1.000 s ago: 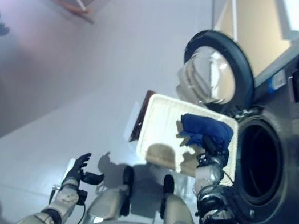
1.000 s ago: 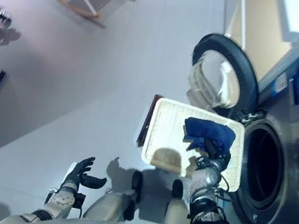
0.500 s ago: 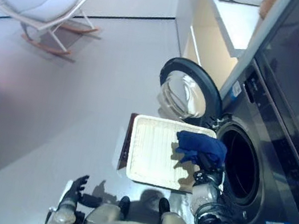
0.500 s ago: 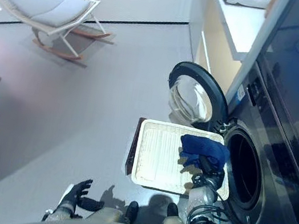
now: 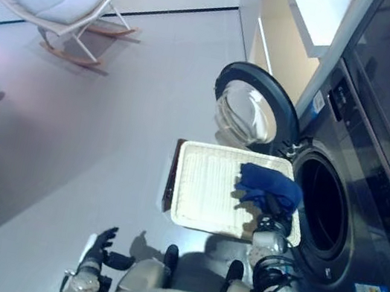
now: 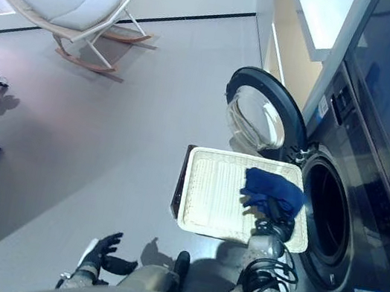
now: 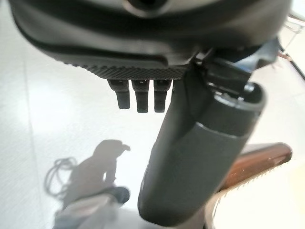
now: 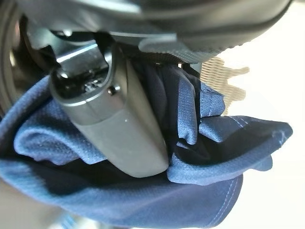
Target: Pick up the clothes and place them into the washing machine
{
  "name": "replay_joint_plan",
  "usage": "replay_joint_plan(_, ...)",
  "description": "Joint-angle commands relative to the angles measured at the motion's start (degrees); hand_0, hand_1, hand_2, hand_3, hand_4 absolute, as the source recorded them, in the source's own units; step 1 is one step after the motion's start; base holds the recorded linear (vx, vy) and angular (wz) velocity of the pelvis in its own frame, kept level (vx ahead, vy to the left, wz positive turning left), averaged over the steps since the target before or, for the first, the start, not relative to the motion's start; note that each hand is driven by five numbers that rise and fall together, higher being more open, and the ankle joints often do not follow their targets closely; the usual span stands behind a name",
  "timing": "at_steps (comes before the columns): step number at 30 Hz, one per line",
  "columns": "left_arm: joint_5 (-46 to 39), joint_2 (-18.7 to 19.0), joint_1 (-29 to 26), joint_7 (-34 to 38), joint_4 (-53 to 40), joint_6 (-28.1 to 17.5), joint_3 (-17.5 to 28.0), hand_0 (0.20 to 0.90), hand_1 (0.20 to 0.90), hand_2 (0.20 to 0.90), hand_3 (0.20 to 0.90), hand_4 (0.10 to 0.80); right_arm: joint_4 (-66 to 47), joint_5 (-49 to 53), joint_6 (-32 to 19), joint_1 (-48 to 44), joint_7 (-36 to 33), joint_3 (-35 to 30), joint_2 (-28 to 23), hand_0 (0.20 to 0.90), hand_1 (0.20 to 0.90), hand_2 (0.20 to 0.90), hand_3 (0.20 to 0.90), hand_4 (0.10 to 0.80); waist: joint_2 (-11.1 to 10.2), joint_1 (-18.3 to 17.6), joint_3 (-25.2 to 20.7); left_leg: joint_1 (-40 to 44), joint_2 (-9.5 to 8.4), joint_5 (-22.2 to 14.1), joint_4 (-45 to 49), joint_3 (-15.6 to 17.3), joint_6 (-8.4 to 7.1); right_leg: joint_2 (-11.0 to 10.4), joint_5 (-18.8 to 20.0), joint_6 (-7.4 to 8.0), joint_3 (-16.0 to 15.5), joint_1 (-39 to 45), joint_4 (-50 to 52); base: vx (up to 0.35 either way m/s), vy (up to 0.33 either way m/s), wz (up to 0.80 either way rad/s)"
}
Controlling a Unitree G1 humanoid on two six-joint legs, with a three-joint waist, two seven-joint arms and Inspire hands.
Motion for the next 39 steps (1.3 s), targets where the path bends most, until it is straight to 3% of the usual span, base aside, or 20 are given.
replay_joint_plan(1, -0.6, 1.8, -1.4, -0.1, -1.4, -1.8, -3.4, 0.900, 0.900, 0.900, 0.900, 0.800, -6.4, 2.6, -5.6, -9.5, 2.8, -3.1, 0.8, 0.300, 0.300, 0.300, 0.300, 0.400, 3.4, 0.7, 3.5, -5.6, -6.00, 2.5, -1.7, -0.2, 2.79, -3.3, 0.9, 2.96, 4.9, -0.3, -0.3, -0.147, 0.088, 0.08)
replay_joint_plan(6, -3.1, 1.4, -4.3, 0.7, -4.9, -2.2, -5.4, 0.900, 0.900, 0.900, 0.900, 0.800, -7.7, 4.9, -8.2, -16.7, 1.3, -5.2, -0.9, 0.300, 0.300, 0.300, 0.300, 0.400, 7.1, 1.5, 6.3, -10.7, -6.90, 3.9, -1.7, 0.1, 2.89, -2.9, 1.6, 2.55, 7.4, -6.5, 1.3, -0.114, 0.074, 0.00)
replay_joint_plan(11, -5.0, 1.0, -7.0, 1.3, -10.9, -3.8, -8.5, 0.900, 0.900, 0.900, 0.900, 0.800, -5.2, 7.4, -10.0, -25.6, 1.0, -6.3, -5.1, 0.300, 0.300, 0.300, 0.300, 0.400, 9.0, 3.0, 8.9, -15.2, -8.08, 3.4, 0.5, 2.0, 3.40, -2.7, 2.5, 2.39, 12.7, -13.6, 4.0, -0.093, 0.114, -0.27)
replay_joint_plan(17, -5.0, 1.4, -9.8, 1.4, -16.1, -4.8, -11.8, 0.900, 0.900, 0.900, 0.900, 0.800, -7.1, 9.3, -13.4, -34.7, 0.6, -8.3, -10.7, 0.300, 0.300, 0.300, 0.300, 0.400, 11.9, 3.7, 11.1, -19.9, -9.88, 2.2, 3.5, 4.1, 3.92, -3.3, 1.0, 1.94, 16.7, -20.2, 9.8, -0.030, 0.119, -0.19)
replay_joint_plan(28, -4.6, 1.4, -11.2, 1.2, -18.2, -5.2, -13.7, 0.900, 0.900, 0.900, 0.900, 0.800, -8.3, 9.4, -16.4, -43.5, -0.3, -9.4, -21.6, 0.300, 0.300, 0.300, 0.300, 0.400, 16.4, 5.6, 8.8, -24.5, -12.00, 0.1, 6.4, 7.3, 4.68, -4.7, 0.1, 1.89, 22.1, -26.7, 12.8, 0.040, 0.108, -0.17)
replay_joint_plan(39, -3.5, 3.1, -9.6, 2.4, -18.4, -5.0, -11.7, 0.900, 0.900, 0.900, 0.900, 0.800, -3.5, 5.1, -15.6, -53.0, -4.5, -5.2, -40.2, 0.300, 0.300, 0.300, 0.300, 0.400, 19.1, 7.4, 4.5, -25.5, -13.49, -0.6, 7.2, 7.8, 3.99, -5.9, -1.1, 1.62, 24.1, -28.5, 14.3, 0.049, 0.036, 0.00)
